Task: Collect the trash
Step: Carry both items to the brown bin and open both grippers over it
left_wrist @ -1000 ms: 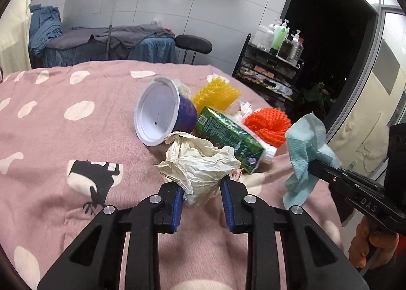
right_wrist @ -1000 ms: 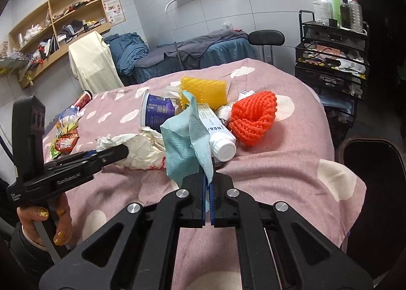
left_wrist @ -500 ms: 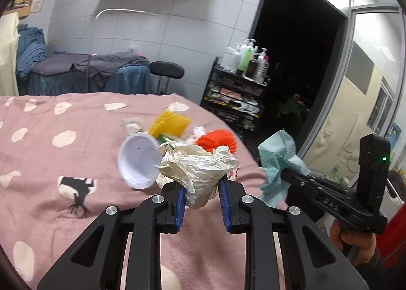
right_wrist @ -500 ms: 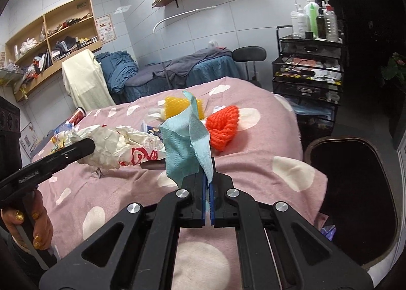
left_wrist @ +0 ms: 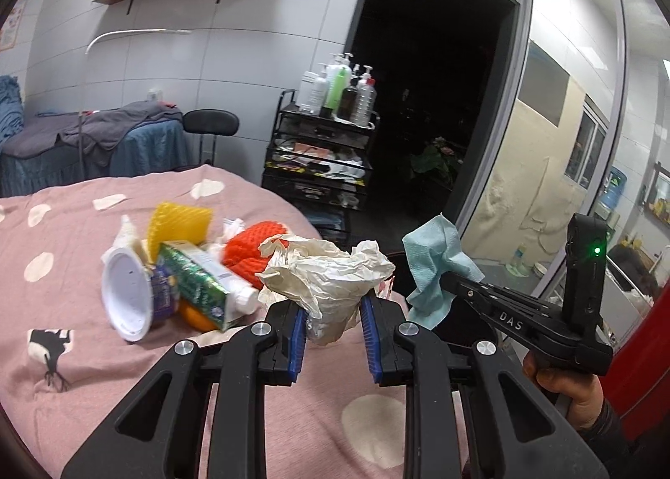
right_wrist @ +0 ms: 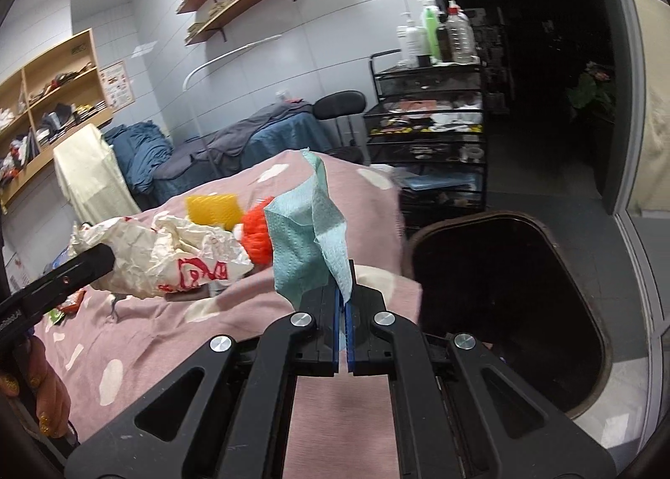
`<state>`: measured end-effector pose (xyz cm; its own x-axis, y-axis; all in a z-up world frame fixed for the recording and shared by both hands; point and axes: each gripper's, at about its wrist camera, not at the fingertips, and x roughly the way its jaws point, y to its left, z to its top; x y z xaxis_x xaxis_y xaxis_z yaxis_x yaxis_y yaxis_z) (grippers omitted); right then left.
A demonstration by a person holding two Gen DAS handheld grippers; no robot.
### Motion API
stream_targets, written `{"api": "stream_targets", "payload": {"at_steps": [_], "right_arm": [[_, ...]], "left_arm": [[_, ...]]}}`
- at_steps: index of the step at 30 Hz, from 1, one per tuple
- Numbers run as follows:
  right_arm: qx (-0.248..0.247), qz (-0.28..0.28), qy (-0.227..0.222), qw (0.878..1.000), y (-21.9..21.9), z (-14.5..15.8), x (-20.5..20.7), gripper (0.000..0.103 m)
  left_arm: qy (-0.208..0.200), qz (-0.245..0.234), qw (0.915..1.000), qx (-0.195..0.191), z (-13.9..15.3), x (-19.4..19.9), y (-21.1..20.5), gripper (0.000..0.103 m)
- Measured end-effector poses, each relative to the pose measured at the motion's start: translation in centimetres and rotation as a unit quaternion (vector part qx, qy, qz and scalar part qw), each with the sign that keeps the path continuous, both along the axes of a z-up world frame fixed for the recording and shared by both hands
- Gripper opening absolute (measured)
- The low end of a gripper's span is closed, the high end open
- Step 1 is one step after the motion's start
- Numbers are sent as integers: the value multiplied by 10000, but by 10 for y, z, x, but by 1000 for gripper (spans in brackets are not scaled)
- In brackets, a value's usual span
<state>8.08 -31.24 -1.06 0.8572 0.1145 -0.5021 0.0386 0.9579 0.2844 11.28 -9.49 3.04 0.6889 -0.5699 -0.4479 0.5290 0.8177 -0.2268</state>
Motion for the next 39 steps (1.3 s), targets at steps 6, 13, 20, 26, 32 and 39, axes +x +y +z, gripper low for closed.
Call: {"api": "stream_targets", "payload": {"at_steps": [6,13,20,26,32,39], "right_arm": [[155,-558,378,9976,-38,-24,5,3],[362,-1153,962,9880,-76,-58,15,3],[365,-1353,1438,9796,-86,-89,17,4],[423,-1485,1374,9784,-88,-95,6,66],[403,-1605,1280,9779,-90,-92,-12,69],[446,-1984,1068,9733,-104,-78,-33,71]], "left_arm": [[-8,-268,9996,91,-4,0,-27,23],[-7,-520,9984,223,-6,2,-52,23],[-2,-736,9967,339,-9,-2,-75,23],[31,-903,9951,396,-12,-2,-90,23],[100,-1016,9940,393,-13,0,-102,23],[78,-1225,9914,451,-11,0,-126,23]]}}
